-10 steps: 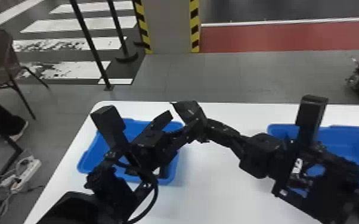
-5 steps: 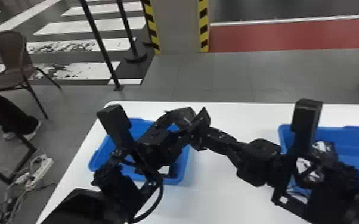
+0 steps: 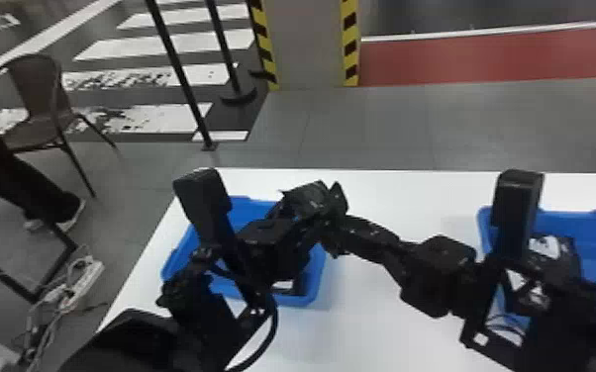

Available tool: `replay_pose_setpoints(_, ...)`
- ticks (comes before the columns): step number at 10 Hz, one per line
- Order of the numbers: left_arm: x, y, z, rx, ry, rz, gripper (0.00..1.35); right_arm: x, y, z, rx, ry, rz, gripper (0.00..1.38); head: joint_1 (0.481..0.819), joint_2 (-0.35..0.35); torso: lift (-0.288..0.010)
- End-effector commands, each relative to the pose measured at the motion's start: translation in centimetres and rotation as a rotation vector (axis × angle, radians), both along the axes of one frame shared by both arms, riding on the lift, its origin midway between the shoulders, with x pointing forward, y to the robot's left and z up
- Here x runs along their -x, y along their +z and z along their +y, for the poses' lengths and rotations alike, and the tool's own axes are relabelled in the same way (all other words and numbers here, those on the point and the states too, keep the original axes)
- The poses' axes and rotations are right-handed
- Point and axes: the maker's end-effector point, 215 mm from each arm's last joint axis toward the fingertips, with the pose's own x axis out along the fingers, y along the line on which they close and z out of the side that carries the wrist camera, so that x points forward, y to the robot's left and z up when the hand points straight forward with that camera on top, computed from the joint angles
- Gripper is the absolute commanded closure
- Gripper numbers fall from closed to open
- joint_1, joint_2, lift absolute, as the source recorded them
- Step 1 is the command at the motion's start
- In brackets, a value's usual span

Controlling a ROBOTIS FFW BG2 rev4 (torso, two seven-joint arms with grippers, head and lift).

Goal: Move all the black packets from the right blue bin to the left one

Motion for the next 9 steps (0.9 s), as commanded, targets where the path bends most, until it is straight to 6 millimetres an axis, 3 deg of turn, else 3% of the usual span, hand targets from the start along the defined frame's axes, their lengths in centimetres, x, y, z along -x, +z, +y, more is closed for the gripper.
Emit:
replay_pose_setpoints(1,0.2,0.6,-0.2,0.002,0.002,-0.014,1.22,-0.2,0.3,0.0,-0.008,-0.004,-0.006,1.20,0.695,0.244,-0.110)
replay_pose_setpoints(4,0.2,1.2,-0.2,0.009,0.014,-0.035,1.22,-0.6,0.4,-0.1,-0.014,-0.014,-0.013,1.20,0.695,0.240,-0.110)
replay_pose_setpoints(5,0.1,1.4,-0.1,0.011,0.017,-0.039,1.22,-0.9,0.8,-0.2,-0.025,-0.019,-0.024,1.08,0.695,0.240,-0.110)
replay_pose_setpoints(7,0.1,1.8,0.1,0.023,0.027,-0.054,1.22,-1.5,1.5,-0.3,-0.043,-0.021,-0.065,0.17,0.695,0.239,-0.110)
replay_pose_setpoints(8,0.1,2.0,0.0,0.027,0.027,-0.058,1.22,-1.4,1.5,-0.2,-0.046,-0.014,-0.065,0.00,0.695,0.238,-0.110)
replay_pose_setpoints(9,0.0,2.3,0.2,0.031,0.033,-0.068,1.22,-1.0,1.1,-0.2,-0.055,-0.010,-0.053,0.03,0.695,0.238,-0.110)
